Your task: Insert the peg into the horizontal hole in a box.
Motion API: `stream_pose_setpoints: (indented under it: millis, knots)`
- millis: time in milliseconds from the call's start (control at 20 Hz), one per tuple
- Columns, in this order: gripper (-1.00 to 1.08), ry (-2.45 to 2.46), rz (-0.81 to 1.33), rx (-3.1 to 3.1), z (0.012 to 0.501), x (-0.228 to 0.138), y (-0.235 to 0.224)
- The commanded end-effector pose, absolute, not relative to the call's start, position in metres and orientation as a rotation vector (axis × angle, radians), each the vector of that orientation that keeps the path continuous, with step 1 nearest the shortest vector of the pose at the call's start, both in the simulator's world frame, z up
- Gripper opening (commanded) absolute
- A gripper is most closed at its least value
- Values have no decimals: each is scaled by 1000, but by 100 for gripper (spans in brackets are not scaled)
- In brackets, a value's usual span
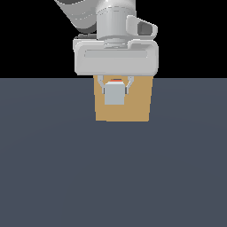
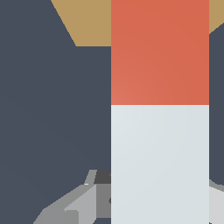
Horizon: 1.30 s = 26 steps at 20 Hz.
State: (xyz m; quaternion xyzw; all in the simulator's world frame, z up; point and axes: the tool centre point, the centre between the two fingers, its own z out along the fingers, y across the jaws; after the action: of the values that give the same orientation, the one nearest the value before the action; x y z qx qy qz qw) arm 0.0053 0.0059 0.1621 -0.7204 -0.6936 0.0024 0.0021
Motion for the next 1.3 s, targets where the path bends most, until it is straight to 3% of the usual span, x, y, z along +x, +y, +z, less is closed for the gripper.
stream_pose_setpoints:
  millis: [0, 550, 1250]
  knots:
    - [-100, -2180, -3, -2264, 166, 8, 6]
    - [-100, -2178, 0, -2263, 165, 7, 21]
    - [-100, -2179, -5, -2265, 167, 11, 126]
